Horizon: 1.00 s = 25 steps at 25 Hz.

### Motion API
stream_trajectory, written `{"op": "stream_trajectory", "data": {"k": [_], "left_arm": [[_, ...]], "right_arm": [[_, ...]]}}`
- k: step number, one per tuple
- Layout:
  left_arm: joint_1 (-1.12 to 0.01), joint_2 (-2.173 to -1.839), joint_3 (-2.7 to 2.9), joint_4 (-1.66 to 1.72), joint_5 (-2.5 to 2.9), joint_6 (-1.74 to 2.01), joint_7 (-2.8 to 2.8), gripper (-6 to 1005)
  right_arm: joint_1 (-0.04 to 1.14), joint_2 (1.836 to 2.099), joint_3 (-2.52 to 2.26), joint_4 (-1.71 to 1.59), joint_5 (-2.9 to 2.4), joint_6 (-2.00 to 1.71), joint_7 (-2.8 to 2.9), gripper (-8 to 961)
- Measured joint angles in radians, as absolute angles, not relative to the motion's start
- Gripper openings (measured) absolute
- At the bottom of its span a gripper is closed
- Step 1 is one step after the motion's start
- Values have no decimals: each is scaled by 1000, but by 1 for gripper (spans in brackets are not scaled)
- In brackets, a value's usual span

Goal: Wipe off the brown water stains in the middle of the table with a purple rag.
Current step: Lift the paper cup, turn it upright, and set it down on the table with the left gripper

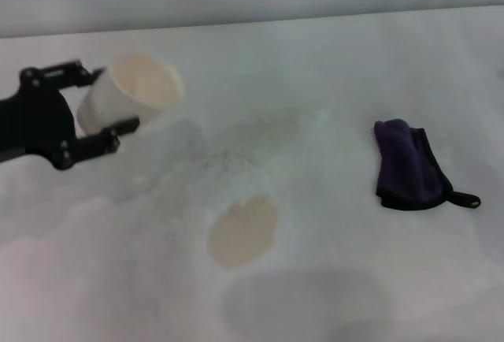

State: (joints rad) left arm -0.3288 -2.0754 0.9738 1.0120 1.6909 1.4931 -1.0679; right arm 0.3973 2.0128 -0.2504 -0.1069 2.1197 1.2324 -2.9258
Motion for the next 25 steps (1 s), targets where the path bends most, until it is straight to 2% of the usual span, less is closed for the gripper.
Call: {"op": "stream_trajectory", "data": {"k": [4, 10, 18, 25], "left_arm": [[-316, -2076, 947, 851, 1521, 1492, -1033, 642], [-290, -2079, 952, 582, 1362, 1489, -840, 618], [-287, -2084, 952, 250, 1293, 1495, -548, 617], [-258, -2087, 953, 123, 1221, 1489, -386, 617]], "right_arm": [[397, 2012, -351, -143, 2120, 1228, -2927, 872], [387, 2011, -453, -169, 2120, 1232, -2933, 871], [366, 2010, -508, -171, 2107, 1233, -2953, 871], [349, 2009, -517, -181, 2102, 1236, -2953, 871]]}}
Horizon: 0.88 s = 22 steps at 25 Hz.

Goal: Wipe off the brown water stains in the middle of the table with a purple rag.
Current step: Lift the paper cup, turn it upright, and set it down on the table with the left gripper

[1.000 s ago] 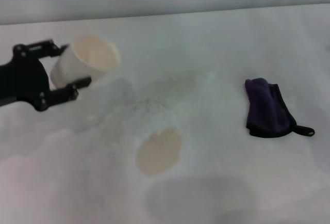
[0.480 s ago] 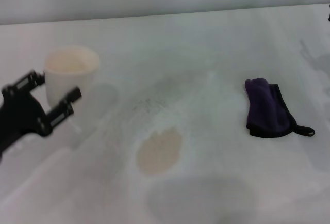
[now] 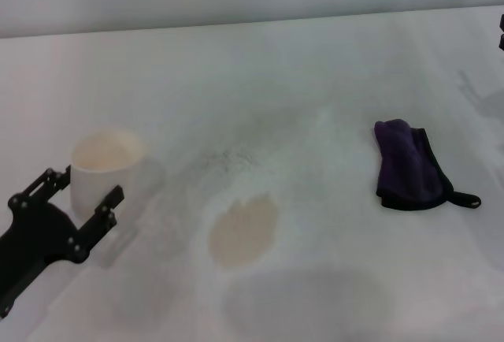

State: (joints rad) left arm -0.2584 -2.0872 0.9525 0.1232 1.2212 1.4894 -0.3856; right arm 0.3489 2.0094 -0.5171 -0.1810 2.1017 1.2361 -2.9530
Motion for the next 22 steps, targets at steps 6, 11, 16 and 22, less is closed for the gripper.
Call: {"op": "stream_trajectory", "data": {"k": [6, 11, 16, 22], "left_arm": [[-247, -2087, 950, 104, 1217, 1447, -351, 616], [-246, -2086, 950, 92, 1215, 1379, -349, 619], [-247, -2086, 951, 85, 1213, 1331, -347, 619], [-245, -2088, 951, 72, 1212, 1323, -326, 618]], "right_arm": [[346, 2009, -512, -182, 2101, 1237, -2953, 871], [346, 2011, -512, -183, 2102, 1256, -2953, 872], [345, 2011, -510, -183, 2106, 1265, -2952, 872], [351, 2011, -507, -183, 2108, 1263, -2949, 873]]}}
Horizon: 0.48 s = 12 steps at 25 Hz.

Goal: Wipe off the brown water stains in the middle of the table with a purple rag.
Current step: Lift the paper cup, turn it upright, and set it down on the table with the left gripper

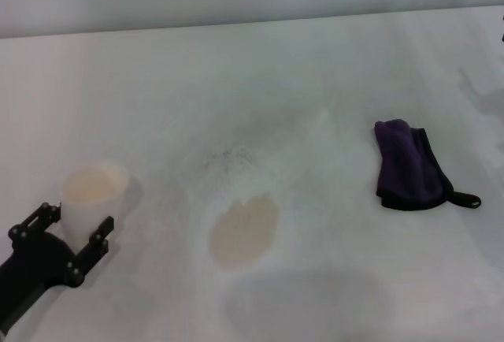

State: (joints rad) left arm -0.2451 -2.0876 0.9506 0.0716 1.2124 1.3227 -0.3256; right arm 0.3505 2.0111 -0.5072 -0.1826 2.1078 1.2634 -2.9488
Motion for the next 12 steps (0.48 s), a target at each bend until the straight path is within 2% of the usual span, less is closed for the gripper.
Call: {"op": "stream_trajectory", "data": {"k": [12], "left_arm": [[-217, -2091, 951, 33, 1186, 1320, -281, 625]], "right_arm": [[363, 2011, -506, -183, 2109, 1243, -2952, 873]]}}
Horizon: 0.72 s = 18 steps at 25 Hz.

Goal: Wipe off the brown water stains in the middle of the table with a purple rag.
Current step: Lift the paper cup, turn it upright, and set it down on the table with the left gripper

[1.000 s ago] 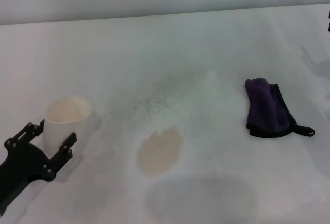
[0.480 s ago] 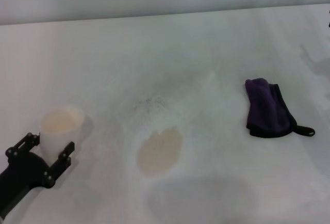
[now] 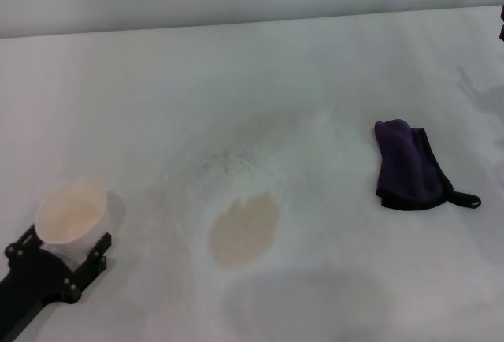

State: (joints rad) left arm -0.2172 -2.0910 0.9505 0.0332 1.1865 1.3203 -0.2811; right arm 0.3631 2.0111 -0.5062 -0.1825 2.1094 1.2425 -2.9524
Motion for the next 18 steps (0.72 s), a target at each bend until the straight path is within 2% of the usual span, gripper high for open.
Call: {"op": "stream_trajectory", "data": {"k": [2, 5, 10, 18], "left_arm": [[-214, -2091, 953, 27, 1166, 1322, -273, 627], [-214, -2091, 953, 22, 1164, 1326, -266, 790], [-212, -2092, 953, 15, 1163, 1336, -247, 891], [-165, -2095, 950, -24, 1143, 1399, -157, 891]], "right_arm": [[363, 2011, -506, -183, 2109, 1243, -2953, 872], [364, 2011, -506, -183, 2109, 1243, -2953, 872], [359, 2011, -508, -183, 2105, 1249, -2953, 872], [353, 2011, -516, -190, 2101, 1260, -2951, 873]]}}
